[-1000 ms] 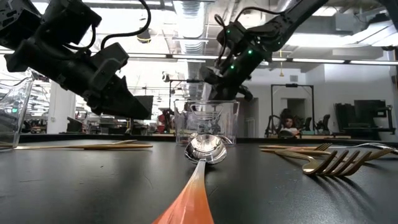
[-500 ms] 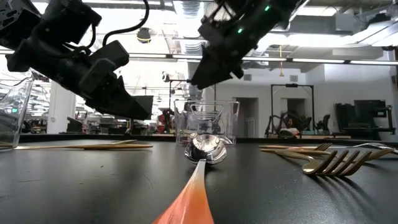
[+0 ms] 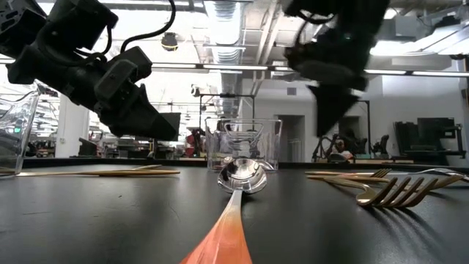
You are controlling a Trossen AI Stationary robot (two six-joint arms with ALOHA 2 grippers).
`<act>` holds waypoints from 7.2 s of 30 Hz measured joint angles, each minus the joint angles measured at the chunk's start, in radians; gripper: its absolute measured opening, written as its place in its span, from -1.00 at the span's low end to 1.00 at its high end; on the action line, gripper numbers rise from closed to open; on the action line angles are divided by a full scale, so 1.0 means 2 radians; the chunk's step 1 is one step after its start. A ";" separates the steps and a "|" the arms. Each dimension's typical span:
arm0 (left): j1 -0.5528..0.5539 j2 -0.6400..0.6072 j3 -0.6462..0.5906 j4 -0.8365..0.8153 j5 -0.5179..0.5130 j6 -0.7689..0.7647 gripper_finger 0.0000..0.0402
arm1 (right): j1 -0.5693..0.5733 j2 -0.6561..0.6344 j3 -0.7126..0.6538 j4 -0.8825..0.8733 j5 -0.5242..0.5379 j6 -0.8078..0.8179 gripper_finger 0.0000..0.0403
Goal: Sort silverware by color (type)
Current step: Put the orange spoon into the top transparent bin, then put the gold fork into the bottom left transparent bin
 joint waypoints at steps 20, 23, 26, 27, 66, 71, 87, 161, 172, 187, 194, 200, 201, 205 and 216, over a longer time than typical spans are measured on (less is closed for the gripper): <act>0.000 0.000 0.000 0.012 -0.005 0.013 -0.34 | 0.009 0.003 -0.101 -0.021 -0.183 -0.025 -0.19; 0.000 0.000 0.000 0.013 -0.011 0.013 -0.34 | 0.008 0.002 -0.107 -0.014 -0.183 -0.025 -0.27; 0.000 0.000 0.000 0.014 -0.011 0.013 -0.34 | 0.004 0.003 -0.106 -0.014 -0.184 -0.026 -0.48; 0.000 0.000 0.000 0.015 -0.011 0.013 -0.34 | 0.002 0.003 -0.106 -0.014 -0.185 -0.026 -0.57; 0.001 0.000 0.000 0.020 -0.017 0.031 -0.34 | -0.124 -0.217 -0.114 0.202 0.006 -0.091 -0.97; -0.002 0.000 0.000 0.005 -0.015 0.022 -0.34 | -0.193 -0.192 -0.169 0.381 -0.101 -0.117 -0.97; -0.003 0.000 0.000 -0.005 -0.025 0.015 -0.34 | -0.324 -0.073 -0.161 0.622 -0.181 -0.130 -0.97; 0.018 0.000 0.000 0.000 -0.061 0.022 -0.34 | -0.034 -0.029 -0.167 0.117 -0.038 0.123 -0.92; 0.018 0.000 0.000 0.000 -0.057 0.020 -0.34 | -0.029 -0.053 -0.170 0.262 -0.033 0.034 -0.94; 0.018 0.000 0.000 0.075 -0.025 0.015 -0.34 | -0.016 -0.067 -0.169 0.523 0.046 -0.169 -0.95; 0.018 0.000 0.000 0.186 -0.021 0.103 -0.20 | -0.016 -0.067 -0.169 0.594 0.057 -0.246 -0.94; 0.021 0.000 0.034 0.226 0.005 0.187 -0.03 | -0.015 -0.067 -0.169 0.598 0.057 -0.262 -0.94; 0.024 0.000 0.043 0.219 0.007 0.193 -0.02 | -0.014 -0.067 -0.169 0.598 0.057 -0.268 -0.94; 0.039 0.000 0.080 0.175 0.001 0.195 -0.01 | -0.008 -0.067 -0.169 0.605 0.057 -0.297 -0.94; 0.053 0.000 0.104 0.145 0.039 0.180 -0.21 | 0.005 -0.067 -0.169 0.632 0.074 -0.347 -0.93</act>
